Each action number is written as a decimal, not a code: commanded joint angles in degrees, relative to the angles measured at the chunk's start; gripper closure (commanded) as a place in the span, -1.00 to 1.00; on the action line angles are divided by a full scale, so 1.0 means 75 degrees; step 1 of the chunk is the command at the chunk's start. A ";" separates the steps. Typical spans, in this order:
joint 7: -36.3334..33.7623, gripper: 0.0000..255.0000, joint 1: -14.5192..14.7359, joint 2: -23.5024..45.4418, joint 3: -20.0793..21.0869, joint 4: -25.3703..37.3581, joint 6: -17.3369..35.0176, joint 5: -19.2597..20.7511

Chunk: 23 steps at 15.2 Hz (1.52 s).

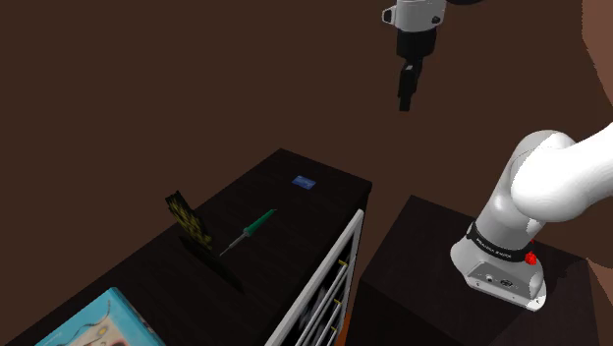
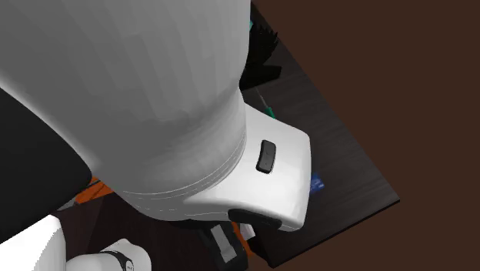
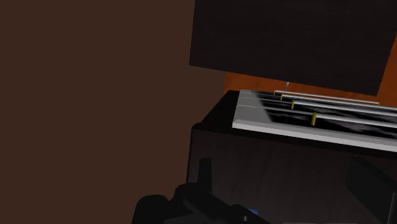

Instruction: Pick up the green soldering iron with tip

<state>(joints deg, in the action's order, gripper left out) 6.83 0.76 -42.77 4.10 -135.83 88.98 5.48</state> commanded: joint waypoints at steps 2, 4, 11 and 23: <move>0.0080 -1.00 0.0057 0.0169 0.0003 -0.0069 0.0275 -0.0010; 0.0240 -1.00 0.0170 0.0530 0.0015 -0.0178 0.0820 -0.0029; 0.0794 -1.00 0.0540 0.1997 0.0117 -0.0269 0.2635 -0.0084; 0.1653 -1.00 0.1084 0.4911 0.0496 0.0545 0.5155 -0.0013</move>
<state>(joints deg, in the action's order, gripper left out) 18.88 8.51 -8.19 7.42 -132.69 126.05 5.21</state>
